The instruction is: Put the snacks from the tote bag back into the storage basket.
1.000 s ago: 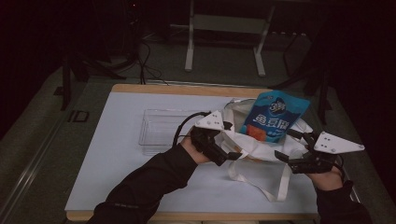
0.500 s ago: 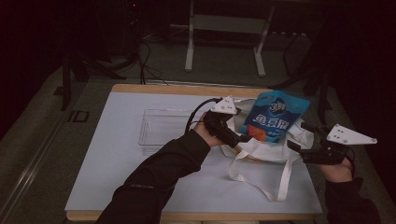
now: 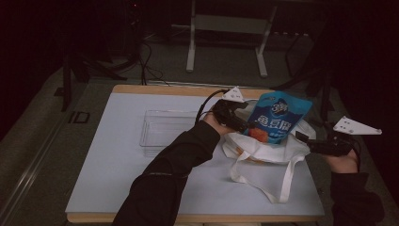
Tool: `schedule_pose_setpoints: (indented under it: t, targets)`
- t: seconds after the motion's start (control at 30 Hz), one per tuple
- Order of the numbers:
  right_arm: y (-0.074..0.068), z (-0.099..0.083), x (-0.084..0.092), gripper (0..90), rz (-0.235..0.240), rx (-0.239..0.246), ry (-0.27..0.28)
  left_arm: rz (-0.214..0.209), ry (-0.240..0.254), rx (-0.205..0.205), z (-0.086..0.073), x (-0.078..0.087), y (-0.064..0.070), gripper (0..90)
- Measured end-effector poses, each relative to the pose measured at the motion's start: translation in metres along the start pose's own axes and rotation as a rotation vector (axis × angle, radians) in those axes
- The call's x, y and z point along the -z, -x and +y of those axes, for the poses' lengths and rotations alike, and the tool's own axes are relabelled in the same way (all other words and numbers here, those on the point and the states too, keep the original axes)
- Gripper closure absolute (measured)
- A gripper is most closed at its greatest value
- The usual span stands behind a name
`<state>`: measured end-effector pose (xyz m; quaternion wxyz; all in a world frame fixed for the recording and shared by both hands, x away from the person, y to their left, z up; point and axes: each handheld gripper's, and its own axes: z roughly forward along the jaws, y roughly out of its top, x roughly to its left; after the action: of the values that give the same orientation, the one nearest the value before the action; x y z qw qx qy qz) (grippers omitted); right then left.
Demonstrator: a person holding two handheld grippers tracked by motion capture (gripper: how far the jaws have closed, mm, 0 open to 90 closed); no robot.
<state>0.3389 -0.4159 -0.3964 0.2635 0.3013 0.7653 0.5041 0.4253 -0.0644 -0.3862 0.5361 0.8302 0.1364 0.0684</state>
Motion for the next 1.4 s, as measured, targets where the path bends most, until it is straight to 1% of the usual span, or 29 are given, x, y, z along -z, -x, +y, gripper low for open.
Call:
schedule_pose_setpoints:
  t: [0.03, 0.07, 0.1, 0.17, 0.23, 0.27, 0.3, 0.37, 0.43, 0.47, 0.53, 0.57, 0.6, 0.63, 0.7, 0.73, 0.77, 0.83, 0.87, 0.97, 1.07, 1.1, 1.13, 1.2, 1.27, 1.3, 1.33, 1.37, 1.4]
  targets:
    - [0.003, -0.002, -0.002, 20.7, 0.000, -0.006, -0.001, -0.005, -0.004, 0.010, 0.001, -0.003, -0.004, 17.0]
    - [0.011, -0.006, -0.006, 20.8, 0.008, -0.040, 0.000, -0.007, -0.008, 0.022, 0.001, -0.007, -0.006, 19.2]
    - [0.011, -0.006, -0.006, 20.8, 0.008, -0.040, 0.000, -0.008, -0.013, 0.027, 0.001, -0.010, -0.008, 19.2]
    - [0.017, -0.009, -0.011, 21.3, 0.018, -0.057, -0.007, 0.023, -0.032, 0.038, 0.003, -0.020, -0.011, 22.1]
    - [0.018, -0.010, -0.014, 21.3, 0.017, -0.057, -0.013, 0.026, -0.037, 0.047, 0.004, -0.023, -0.012, 22.2]
    - [0.019, -0.010, -0.017, 21.3, 0.018, -0.055, -0.021, 0.023, -0.039, 0.050, 0.004, -0.025, -0.014, 30.1]
    - [0.020, -0.011, -0.019, 21.3, 0.024, -0.057, -0.024, 0.024, -0.034, 0.049, 0.004, -0.026, -0.014, 30.1]
    - [0.021, -0.011, -0.027, 22.1, 0.041, -0.056, -0.033, 0.018, -0.039, 0.065, 0.005, -0.034, -0.016, 35.3]
    - [0.022, -0.011, -0.029, 22.4, 0.044, -0.056, -0.034, 0.019, -0.041, 0.059, 0.005, -0.036, -0.016, 36.7]
    - [0.023, -0.011, -0.033, 22.4, 0.054, -0.061, -0.038, 0.017, -0.042, 0.062, 0.005, -0.038, -0.015, 39.6]
    - [0.024, -0.009, -0.038, 23.6, 0.078, -0.063, -0.042, 0.016, -0.052, 0.074, 0.004, -0.043, -0.016, 40.0]
    - [0.025, -0.007, -0.043, 26.1, 0.096, -0.062, -0.049, -0.004, -0.055, 0.085, 0.003, -0.047, -0.018, 42.0]
    - [0.025, -0.006, -0.044, 29.1, 0.100, -0.058, -0.050, 0.002, -0.059, 0.084, 0.003, -0.049, -0.017, 42.6]
    - [0.025, -0.006, -0.046, 30.2, 0.110, -0.057, -0.053, 0.002, -0.059, 0.084, 0.003, -0.049, -0.017, 45.9]
    - [0.025, -0.005, -0.050, 32.4, 0.119, -0.052, -0.060, -0.009, -0.059, 0.087, 0.002, -0.051, -0.018, 48.4]
    - [0.025, -0.004, -0.051, 33.4, 0.124, -0.053, -0.064, -0.013, -0.062, 0.087, 0.002, -0.052, -0.018, 52.1]
    - [0.026, -0.004, -0.052, 33.5, 0.132, -0.056, -0.067, -0.021, -0.061, 0.082, 0.001, -0.053, -0.017, 53.1]
    - [0.027, -0.003, -0.052, 34.1, 0.136, -0.060, -0.068, -0.014, -0.065, 0.078, 0.001, -0.056, -0.016, 56.0]
    - [0.029, -0.002, -0.053, 36.1, 0.153, -0.068, -0.081, -0.022, -0.062, 0.076, 0.001, -0.057, -0.016, 56.2]
    - [0.030, -0.002, -0.055, 40.3, 0.153, -0.072, -0.100, -0.022, -0.070, 0.086, 0.001, -0.061, -0.016, 57.7]
    - [0.029, -0.003, -0.057, 49.0, 0.146, -0.058, -0.124, -0.013, -0.073, 0.083, 0.001, -0.063, -0.015, 64.5]
    - [0.029, -0.003, -0.057, 49.0, 0.146, -0.058, -0.124, -0.013, -0.073, 0.083, 0.001, -0.063, -0.015, 67.2]
    - [0.026, -0.004, -0.058, 57.5, 0.110, -0.012, -0.142, -0.009, -0.076, 0.084, 0.000, -0.064, -0.015, 69.3]
    - [0.023, -0.005, -0.058, 65.5, 0.077, 0.028, -0.159, -0.005, -0.078, 0.081, 0.000, -0.064, -0.015, 72.8]
    - [0.023, -0.005, -0.059, 67.1, 0.079, 0.030, -0.159, 0.000, -0.077, 0.078, -0.001, -0.064, -0.015, 73.9]
    - [0.024, -0.004, -0.059, 72.2, 0.094, 0.014, -0.158, -0.006, -0.079, 0.076, -0.001, -0.064, -0.016, 77.6]
    - [0.024, -0.004, -0.059, 72.2, 0.094, 0.014, -0.158, -0.006, -0.079, 0.076, -0.001, -0.064, -0.016, 78.9]
    - [0.024, -0.004, -0.059, 76.3, 0.104, 0.006, -0.160, -0.019, -0.081, 0.086, -0.002, -0.065, -0.018, 81.7]
    - [0.024, -0.003, -0.060, 77.6, 0.105, 0.007, -0.162, -0.019, -0.081, 0.086, -0.002, -0.065, -0.018, 82.9]
